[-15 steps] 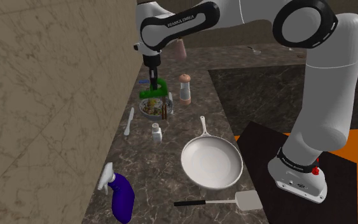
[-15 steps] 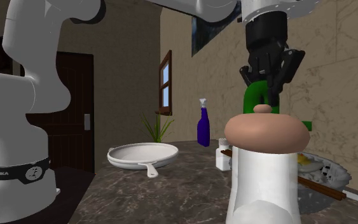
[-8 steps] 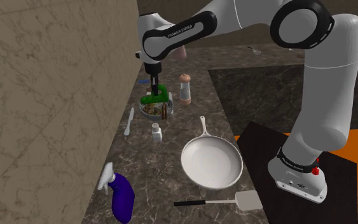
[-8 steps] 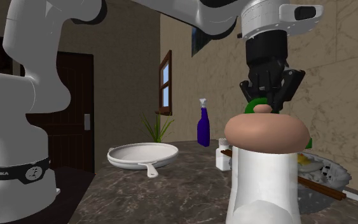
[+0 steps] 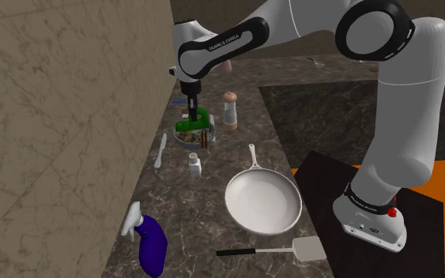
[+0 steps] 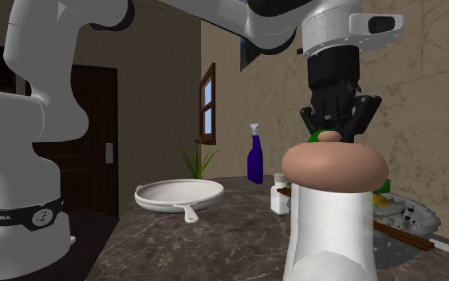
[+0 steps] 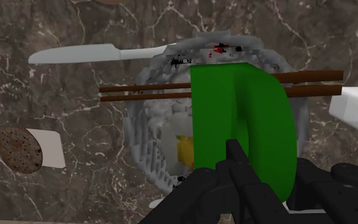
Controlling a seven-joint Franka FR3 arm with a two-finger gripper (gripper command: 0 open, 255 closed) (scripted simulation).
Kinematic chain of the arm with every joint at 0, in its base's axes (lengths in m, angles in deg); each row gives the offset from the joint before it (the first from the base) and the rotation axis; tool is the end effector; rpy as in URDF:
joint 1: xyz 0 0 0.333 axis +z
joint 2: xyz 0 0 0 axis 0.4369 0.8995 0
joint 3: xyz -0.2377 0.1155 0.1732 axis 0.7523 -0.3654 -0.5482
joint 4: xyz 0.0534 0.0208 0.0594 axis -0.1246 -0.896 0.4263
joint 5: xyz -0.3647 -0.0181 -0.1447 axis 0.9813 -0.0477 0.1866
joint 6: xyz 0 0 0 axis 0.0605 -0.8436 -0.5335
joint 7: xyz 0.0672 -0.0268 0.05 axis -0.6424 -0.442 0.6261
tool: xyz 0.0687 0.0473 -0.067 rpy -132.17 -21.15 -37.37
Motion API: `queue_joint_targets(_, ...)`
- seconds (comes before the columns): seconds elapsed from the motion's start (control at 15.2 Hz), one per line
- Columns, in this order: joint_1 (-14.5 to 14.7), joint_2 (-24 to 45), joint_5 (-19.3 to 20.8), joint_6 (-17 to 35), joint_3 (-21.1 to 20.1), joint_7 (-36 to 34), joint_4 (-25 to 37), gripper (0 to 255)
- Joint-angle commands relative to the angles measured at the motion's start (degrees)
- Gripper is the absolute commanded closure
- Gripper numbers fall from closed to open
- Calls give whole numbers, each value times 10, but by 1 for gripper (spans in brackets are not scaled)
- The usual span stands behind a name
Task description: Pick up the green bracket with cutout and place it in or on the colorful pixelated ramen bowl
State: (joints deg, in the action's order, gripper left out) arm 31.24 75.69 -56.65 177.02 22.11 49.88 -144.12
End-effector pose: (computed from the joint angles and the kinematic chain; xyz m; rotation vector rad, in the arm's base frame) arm 0.6412 0.1464 0.4246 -2.8950 -1.1929 -0.0820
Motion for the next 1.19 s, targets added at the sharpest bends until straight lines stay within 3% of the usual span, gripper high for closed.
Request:
queue_joint_targets(0.0, 0, 0, 0, 0, 0, 0, 0, 255)
queue_joint_targets(0.07, 0, 0, 0, 0, 0, 0, 0, 0)
queue_joint_targets(0.4, 0, 0, 0, 0, 0, 0, 0, 0)
queue_joint_targets(0.66, -1, -19, -3, -65, -1, 2, 47, 0)
queue_joint_targets(1.12, -1, -19, -3, -65, -1, 2, 47, 0)
